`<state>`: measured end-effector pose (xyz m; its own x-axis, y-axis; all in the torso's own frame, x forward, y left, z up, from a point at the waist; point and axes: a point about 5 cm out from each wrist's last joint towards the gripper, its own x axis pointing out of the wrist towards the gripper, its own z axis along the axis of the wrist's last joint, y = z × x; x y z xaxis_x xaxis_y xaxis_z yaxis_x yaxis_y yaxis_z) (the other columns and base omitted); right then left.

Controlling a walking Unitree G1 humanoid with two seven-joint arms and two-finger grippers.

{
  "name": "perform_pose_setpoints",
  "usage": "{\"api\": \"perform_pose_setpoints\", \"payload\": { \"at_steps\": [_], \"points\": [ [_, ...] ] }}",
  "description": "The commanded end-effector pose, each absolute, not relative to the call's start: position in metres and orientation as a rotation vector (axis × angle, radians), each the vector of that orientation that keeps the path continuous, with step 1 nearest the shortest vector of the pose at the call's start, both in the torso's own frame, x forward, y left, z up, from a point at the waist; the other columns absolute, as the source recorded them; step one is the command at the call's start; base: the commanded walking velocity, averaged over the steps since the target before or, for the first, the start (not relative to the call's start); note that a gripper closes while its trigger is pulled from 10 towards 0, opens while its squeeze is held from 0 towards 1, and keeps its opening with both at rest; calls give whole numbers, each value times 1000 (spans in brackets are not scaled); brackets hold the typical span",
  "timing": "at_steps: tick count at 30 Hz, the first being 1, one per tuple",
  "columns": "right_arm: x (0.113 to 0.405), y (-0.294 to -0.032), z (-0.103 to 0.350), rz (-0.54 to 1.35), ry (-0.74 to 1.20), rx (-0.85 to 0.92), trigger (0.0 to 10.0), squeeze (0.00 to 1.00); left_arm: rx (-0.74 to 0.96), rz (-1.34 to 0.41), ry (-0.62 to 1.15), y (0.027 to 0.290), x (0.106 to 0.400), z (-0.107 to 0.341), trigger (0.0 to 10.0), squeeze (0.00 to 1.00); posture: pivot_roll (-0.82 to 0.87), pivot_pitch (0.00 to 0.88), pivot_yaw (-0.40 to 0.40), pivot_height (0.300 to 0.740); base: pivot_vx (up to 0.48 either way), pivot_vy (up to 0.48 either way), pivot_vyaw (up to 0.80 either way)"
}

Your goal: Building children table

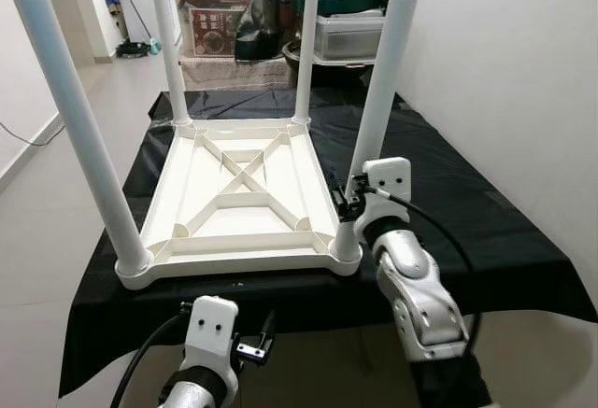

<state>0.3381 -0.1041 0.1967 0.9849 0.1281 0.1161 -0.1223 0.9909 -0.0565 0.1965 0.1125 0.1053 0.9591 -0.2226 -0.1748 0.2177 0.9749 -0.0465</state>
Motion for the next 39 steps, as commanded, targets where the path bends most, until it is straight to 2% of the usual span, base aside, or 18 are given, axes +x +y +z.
{"api": "perform_pose_setpoints", "payload": {
  "at_steps": [1,5,12,13,16,17,24,26,30,32,34,36,39],
  "points": [
    [344,-107,194,98,-85,-23,10000,0,-38,-226,196,110,194,103,10000,0,125,0,-74,740,0,0,0],
    [363,-119,227,67,-150,50,10000,0,-41,-224,199,110,192,103,10000,0,120,0,-68,740,0,0,0],
    [371,-127,261,57,-242,84,10000,0,-42,-228,205,110,192,102,10000,0,119,0,-72,740,0,0,0],
    [372,-128,273,51,-282,94,8510,0,-41,-227,206,110,192,102,10000,0,121,0,-72,740,0,0,0],
    [373,-127,275,57,-287,98,8510,0,-41,-227,206,110,192,102,10000,0,121,0,-71,740,0,0,0],
    [374,-124,274,73,-277,126,0,0,-41,-227,206,110,192,103,10000,0,122,0,-69,740,0,0,0],
    [387,-115,254,130,-117,312,0,0,-40,-227,205,110,191,103,10000,0,128,0,-70,740,0,0,0],
    [396,-113,246,176,-35,447,0,0,-39,-228,203,111,191,104,10000,0,136,0,-68,740,0,0,0],
    [399,-112,244,193,-8,501,0,0,-39,-229,202,111,191,105,10000,0,136,0,-68,740,0,0,0],
    [410,-112,227,195,137,751,0,0,-26,-295,148,105,185,114,10000,0,159,22,-61,740,0,0,0],
    [410,-112,227,195,137,751,0,0,-26,-295,148,105,185,114,10000,0,159,22,-61,740,0,0,0],
    [412,-109,204,143,279,936,0,0,-29,-320,137,103,180,119,10000,0,173,40,-55,740,0,0,0],
    [410,-106,193,105,329,998,0,0,-34,-319,141,103,177,120,10000,0,183,60,-53,740,0,0,0]
  ]
}}
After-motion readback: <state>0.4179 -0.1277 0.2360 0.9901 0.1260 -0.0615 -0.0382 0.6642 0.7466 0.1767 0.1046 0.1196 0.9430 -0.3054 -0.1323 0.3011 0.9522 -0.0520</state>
